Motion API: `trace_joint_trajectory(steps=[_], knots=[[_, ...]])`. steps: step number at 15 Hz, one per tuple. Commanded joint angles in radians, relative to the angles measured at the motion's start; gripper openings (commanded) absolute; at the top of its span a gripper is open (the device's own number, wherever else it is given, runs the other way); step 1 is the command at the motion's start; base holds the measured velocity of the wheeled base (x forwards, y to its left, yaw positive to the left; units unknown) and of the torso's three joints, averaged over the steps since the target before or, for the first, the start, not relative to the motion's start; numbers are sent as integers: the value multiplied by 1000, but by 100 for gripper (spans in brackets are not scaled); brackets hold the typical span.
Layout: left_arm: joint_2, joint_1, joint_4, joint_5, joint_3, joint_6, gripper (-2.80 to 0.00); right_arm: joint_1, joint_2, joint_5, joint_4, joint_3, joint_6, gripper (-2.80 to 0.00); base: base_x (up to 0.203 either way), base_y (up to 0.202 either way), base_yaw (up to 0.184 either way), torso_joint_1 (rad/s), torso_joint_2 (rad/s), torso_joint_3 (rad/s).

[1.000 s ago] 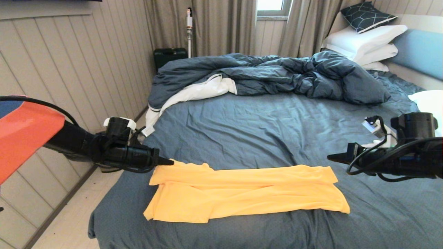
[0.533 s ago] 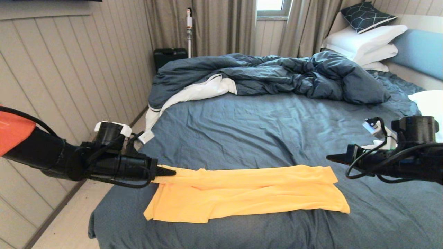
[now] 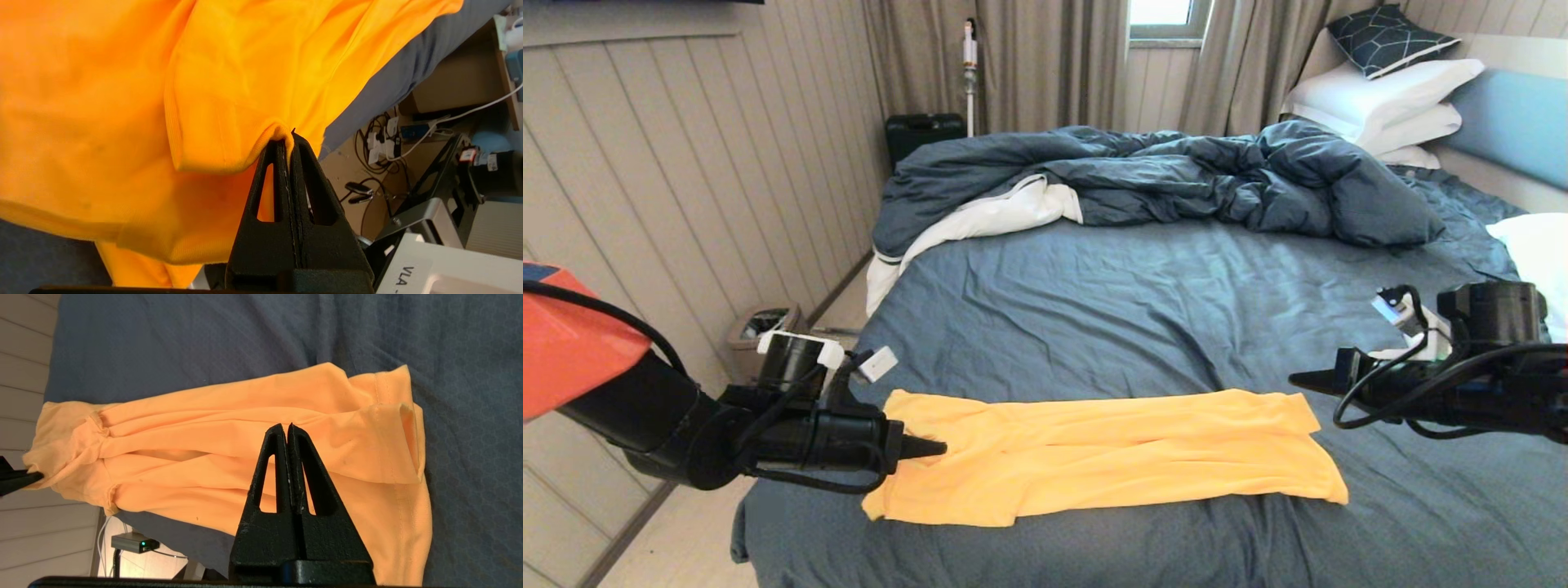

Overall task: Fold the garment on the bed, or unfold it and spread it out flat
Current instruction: Fold the yellow T-shirt

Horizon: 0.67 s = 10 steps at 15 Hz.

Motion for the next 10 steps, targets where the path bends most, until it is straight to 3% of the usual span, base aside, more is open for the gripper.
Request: trace_joint_trajectory(steps=[1, 4, 5, 10], knots=[[13, 3, -13, -4, 24, -1, -280, 2, 14, 5, -4, -2, 2, -280, 0, 0, 0, 0, 0, 0], [8, 12, -22, -3, 41, 2, -280, 1, 21, 3, -5, 1, 1, -280, 0, 0, 0, 0, 0, 0], [9, 12, -22, 2, 39, -1, 0, -1, 21, 3, -5, 1, 1, -280, 0, 0, 0, 0, 0, 0], [-48, 17, -22, 23, 34, -4, 0, -2, 16, 5, -5, 1, 1, -280, 0, 0, 0, 0, 0, 0]])
